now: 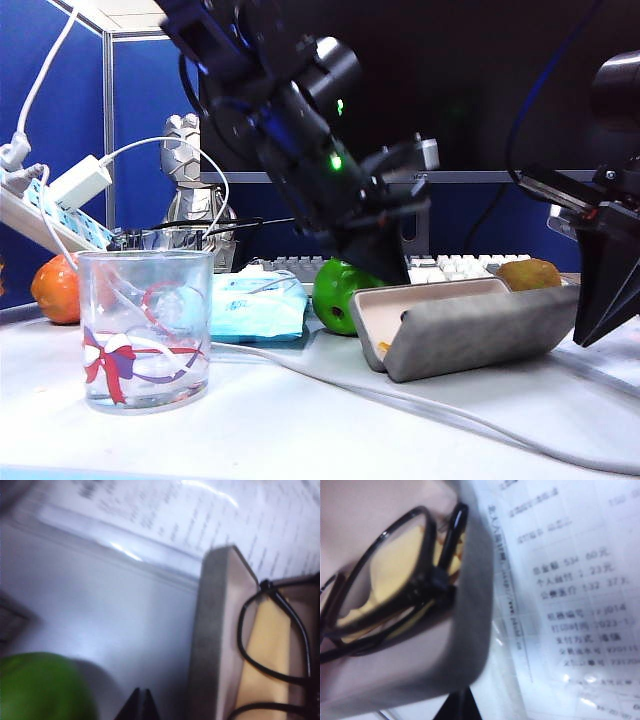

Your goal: Pick up the glasses, fold the temples of the glasses, place the glasses into the glasses case, and finally close the glasses case.

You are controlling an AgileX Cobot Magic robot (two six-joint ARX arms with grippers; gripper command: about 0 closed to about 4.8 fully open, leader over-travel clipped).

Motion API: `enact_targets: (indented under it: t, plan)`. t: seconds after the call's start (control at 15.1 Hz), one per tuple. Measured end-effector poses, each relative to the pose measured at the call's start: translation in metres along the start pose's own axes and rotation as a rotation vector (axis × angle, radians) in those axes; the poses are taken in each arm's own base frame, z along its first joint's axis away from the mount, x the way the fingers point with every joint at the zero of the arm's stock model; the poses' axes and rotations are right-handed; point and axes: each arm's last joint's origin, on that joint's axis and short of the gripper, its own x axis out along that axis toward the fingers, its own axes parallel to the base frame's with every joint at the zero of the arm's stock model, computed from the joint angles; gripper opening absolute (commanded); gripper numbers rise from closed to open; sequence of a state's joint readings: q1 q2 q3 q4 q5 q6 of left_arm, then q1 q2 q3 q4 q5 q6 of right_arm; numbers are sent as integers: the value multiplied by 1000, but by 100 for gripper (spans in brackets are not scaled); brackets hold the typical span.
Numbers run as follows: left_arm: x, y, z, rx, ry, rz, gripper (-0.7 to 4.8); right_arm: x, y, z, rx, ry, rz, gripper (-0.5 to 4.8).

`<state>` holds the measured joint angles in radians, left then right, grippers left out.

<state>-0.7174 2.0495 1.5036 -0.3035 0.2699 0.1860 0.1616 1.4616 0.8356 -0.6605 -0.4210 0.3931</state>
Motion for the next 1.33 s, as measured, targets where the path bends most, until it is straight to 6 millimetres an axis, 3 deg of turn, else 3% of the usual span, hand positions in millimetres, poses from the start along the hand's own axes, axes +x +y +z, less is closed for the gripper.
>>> enact_targets:
  t: [0.6, 0.73, 0.93, 1.33]
  plan:
    - [13, -11, -2, 11, -23, -150, -5, 0, 2, 4, -15, -33, 24, -3]
    - [15, -20, 1, 27, -31, -158, -5, 0, 1, 3, -12, -34, 17, -3]
    - [21, -53, 6, 60, -39, -221, -5, 0, 4, 8, -19, -81, 49, -3]
    - [15, -52, 7, 44, -27, -189, -5, -8, 8, 8, -38, -120, 90, -3]
